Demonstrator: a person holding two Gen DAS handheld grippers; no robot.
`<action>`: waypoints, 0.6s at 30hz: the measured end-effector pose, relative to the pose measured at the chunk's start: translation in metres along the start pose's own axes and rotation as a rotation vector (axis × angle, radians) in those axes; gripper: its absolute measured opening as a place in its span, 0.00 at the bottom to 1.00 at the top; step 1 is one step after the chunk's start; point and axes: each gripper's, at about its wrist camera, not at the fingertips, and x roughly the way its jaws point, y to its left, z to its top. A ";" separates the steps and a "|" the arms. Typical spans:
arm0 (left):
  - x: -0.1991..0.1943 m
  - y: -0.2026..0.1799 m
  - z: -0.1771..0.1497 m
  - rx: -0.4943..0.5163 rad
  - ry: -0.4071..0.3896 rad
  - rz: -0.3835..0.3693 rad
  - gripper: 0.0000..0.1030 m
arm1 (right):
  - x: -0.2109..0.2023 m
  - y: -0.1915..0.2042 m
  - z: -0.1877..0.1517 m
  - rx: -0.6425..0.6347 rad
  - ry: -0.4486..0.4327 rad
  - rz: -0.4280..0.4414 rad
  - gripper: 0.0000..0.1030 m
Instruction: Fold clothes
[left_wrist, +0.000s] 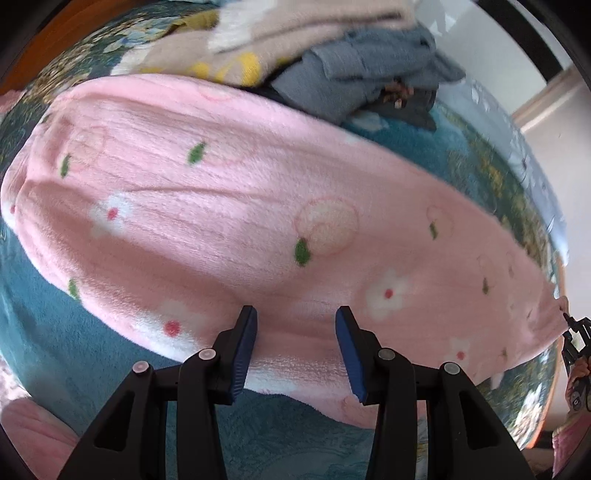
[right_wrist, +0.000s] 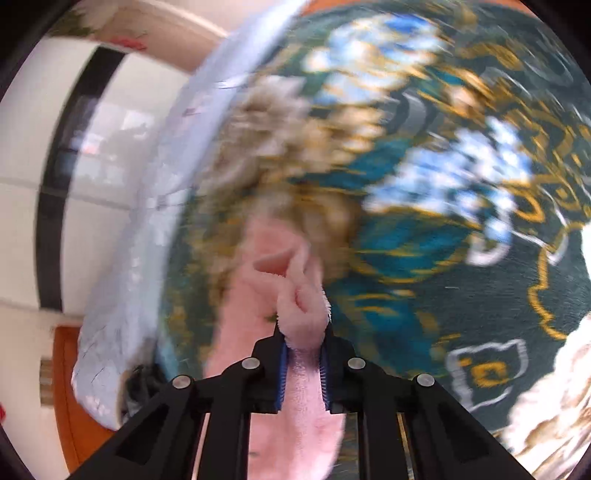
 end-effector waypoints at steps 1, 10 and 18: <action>-0.004 0.004 0.001 -0.018 -0.014 -0.013 0.44 | -0.004 0.019 -0.003 -0.048 0.000 0.025 0.15; -0.016 0.035 0.002 -0.173 -0.087 -0.098 0.44 | 0.003 0.232 -0.179 -0.787 0.265 0.272 0.15; -0.014 0.062 0.004 -0.277 -0.098 -0.189 0.44 | 0.112 0.235 -0.362 -0.978 0.632 0.079 0.15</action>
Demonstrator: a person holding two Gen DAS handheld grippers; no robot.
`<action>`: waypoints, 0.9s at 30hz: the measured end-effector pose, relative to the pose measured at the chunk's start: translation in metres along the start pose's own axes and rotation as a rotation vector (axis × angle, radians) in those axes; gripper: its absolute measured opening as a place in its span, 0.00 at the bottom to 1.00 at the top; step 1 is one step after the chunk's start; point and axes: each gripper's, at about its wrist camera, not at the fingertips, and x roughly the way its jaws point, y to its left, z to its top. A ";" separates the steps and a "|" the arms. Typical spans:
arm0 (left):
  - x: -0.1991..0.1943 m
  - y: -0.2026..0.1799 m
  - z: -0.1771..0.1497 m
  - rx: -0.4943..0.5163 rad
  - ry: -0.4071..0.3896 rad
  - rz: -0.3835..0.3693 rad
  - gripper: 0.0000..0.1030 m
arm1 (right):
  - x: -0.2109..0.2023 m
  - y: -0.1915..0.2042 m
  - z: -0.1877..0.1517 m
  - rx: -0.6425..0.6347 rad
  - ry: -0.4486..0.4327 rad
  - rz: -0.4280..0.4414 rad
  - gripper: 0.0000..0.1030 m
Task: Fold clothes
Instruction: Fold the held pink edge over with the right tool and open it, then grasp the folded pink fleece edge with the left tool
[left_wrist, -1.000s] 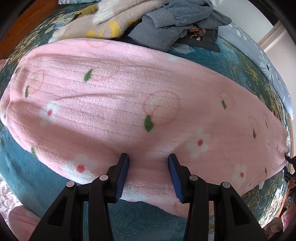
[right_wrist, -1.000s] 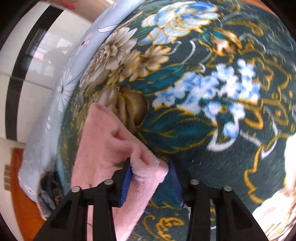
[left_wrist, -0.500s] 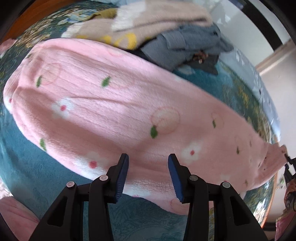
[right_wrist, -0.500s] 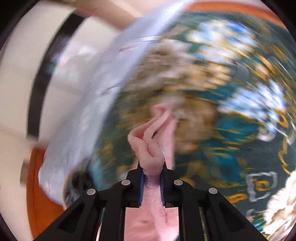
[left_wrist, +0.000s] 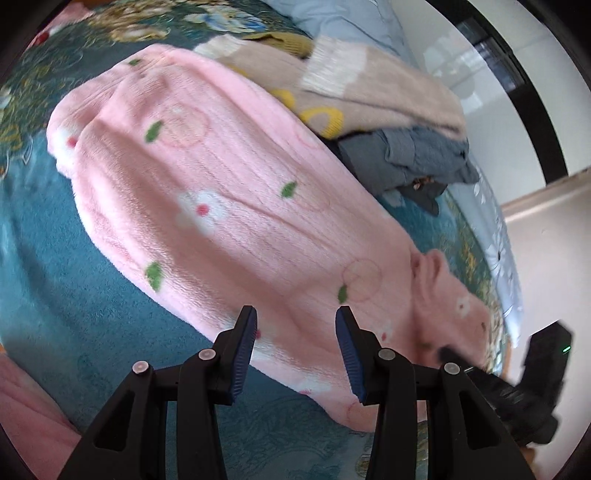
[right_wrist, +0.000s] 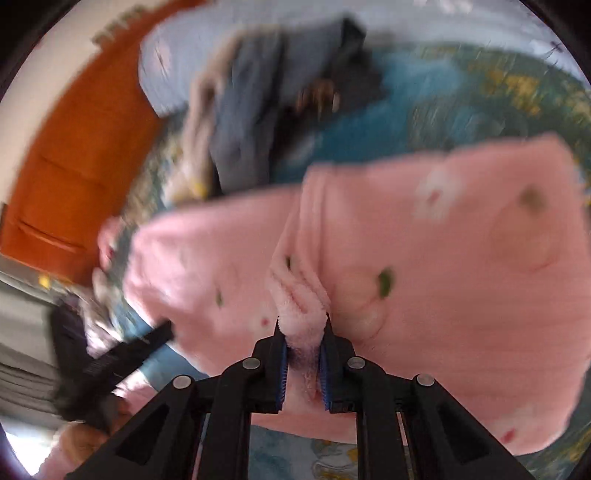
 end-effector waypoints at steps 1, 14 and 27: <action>0.000 0.001 0.001 -0.009 0.001 -0.016 0.44 | 0.004 0.005 -0.002 -0.005 0.008 -0.005 0.15; 0.011 -0.002 0.000 -0.017 0.078 -0.119 0.52 | 0.011 0.046 -0.023 -0.194 0.132 0.061 0.35; 0.072 -0.077 -0.021 0.169 0.304 -0.129 0.65 | -0.033 -0.064 0.014 0.196 -0.018 -0.096 0.47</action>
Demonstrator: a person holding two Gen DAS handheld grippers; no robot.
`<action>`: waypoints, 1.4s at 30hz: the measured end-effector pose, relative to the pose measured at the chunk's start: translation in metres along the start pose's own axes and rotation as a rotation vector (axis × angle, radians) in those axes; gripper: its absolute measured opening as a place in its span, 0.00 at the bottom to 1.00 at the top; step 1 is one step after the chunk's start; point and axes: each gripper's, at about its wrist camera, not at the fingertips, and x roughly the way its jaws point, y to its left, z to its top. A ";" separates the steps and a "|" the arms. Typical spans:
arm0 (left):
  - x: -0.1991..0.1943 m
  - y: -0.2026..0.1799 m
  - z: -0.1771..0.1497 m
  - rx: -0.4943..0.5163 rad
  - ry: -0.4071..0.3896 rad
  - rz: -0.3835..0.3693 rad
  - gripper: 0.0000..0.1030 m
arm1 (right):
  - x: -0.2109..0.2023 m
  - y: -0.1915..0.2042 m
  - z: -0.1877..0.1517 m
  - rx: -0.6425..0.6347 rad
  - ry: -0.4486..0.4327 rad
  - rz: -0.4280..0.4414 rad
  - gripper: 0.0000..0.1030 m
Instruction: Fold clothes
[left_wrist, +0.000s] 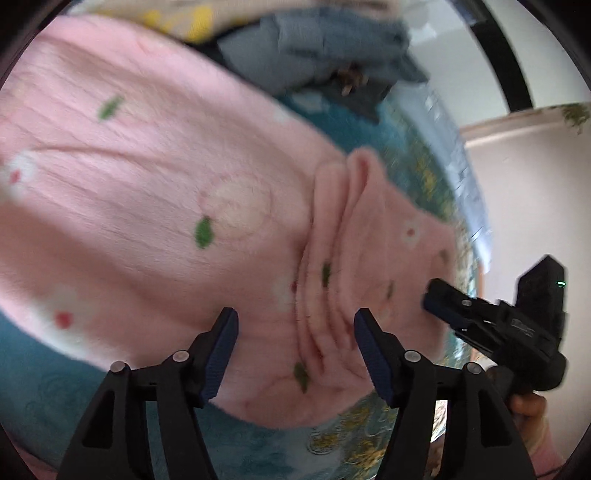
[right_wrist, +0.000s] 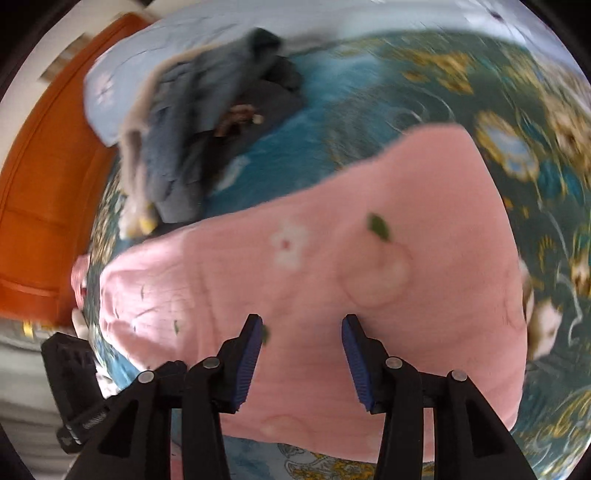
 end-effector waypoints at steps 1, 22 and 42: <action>0.003 -0.001 0.002 -0.013 0.000 0.001 0.65 | 0.000 -0.002 -0.001 0.003 0.003 0.003 0.47; -0.041 -0.099 -0.003 0.437 -0.189 -0.044 0.14 | -0.027 -0.014 0.010 -0.003 -0.075 0.083 0.47; -0.002 0.013 0.009 0.095 -0.026 0.037 0.20 | 0.012 -0.049 0.049 0.025 0.003 -0.150 0.46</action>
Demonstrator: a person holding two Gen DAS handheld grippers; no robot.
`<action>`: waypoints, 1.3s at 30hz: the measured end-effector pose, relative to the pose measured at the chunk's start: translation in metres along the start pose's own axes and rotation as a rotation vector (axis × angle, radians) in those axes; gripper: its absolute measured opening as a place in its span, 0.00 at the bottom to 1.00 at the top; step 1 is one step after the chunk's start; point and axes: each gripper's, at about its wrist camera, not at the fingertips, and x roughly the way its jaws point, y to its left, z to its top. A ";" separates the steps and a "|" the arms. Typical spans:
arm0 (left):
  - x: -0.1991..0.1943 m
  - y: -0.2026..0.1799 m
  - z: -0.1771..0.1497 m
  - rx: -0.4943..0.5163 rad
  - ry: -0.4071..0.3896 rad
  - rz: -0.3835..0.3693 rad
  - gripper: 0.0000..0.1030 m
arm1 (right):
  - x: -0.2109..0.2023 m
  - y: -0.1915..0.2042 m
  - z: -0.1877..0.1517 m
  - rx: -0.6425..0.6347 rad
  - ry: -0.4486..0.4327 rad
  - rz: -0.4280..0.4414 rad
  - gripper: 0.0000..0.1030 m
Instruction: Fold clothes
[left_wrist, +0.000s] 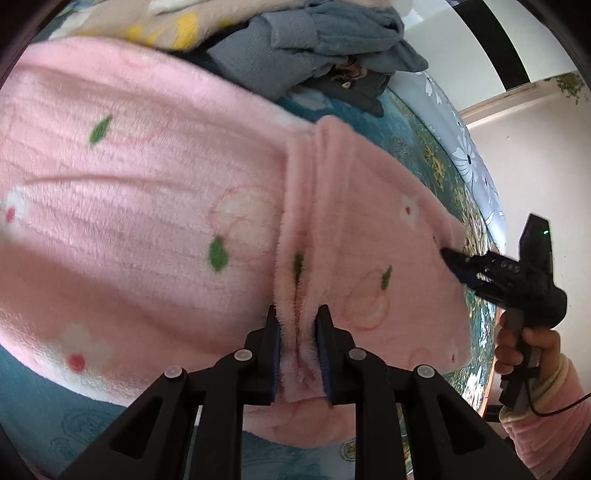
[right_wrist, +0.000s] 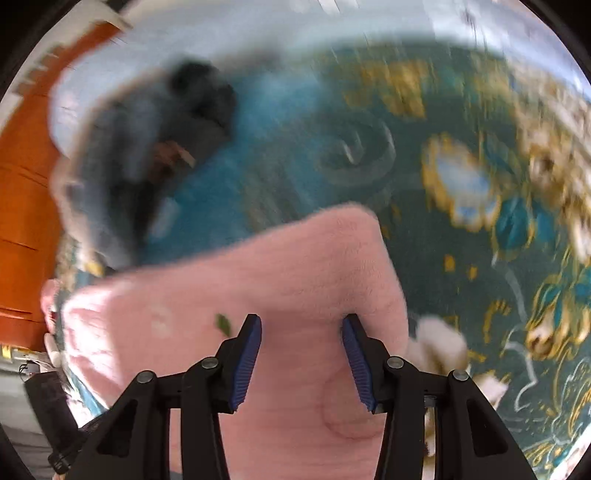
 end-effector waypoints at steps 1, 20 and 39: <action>0.000 0.001 -0.001 -0.007 0.001 -0.003 0.20 | 0.000 0.000 -0.002 0.005 0.009 -0.004 0.46; -0.053 0.018 0.004 -0.109 -0.170 -0.089 0.21 | -0.042 0.043 -0.072 -0.120 -0.062 0.022 0.49; -0.132 0.225 -0.014 -0.829 -0.545 -0.122 0.44 | -0.009 0.129 -0.089 -0.289 0.054 0.085 0.50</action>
